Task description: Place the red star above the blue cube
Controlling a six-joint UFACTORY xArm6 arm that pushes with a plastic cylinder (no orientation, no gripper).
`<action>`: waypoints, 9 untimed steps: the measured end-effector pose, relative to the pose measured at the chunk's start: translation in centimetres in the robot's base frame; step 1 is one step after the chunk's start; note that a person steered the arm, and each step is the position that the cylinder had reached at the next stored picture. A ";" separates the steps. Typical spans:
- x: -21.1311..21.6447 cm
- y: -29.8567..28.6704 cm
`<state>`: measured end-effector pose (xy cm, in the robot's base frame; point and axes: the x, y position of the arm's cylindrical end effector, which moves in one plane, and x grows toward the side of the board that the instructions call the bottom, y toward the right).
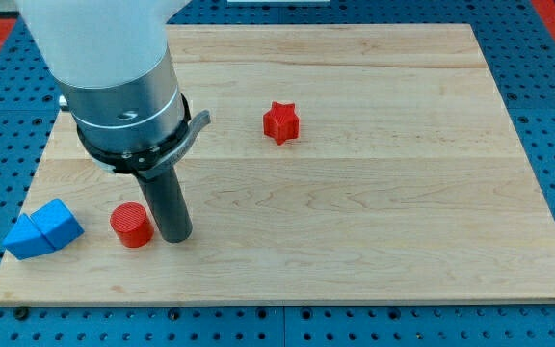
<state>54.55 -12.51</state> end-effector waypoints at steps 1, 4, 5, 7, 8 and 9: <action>-0.3 -3.1; -17.5 21.5; -14.1 9.2; -6.4 -2.7; -8.3 -2.7; -10.1 -6.3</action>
<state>44.45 -18.86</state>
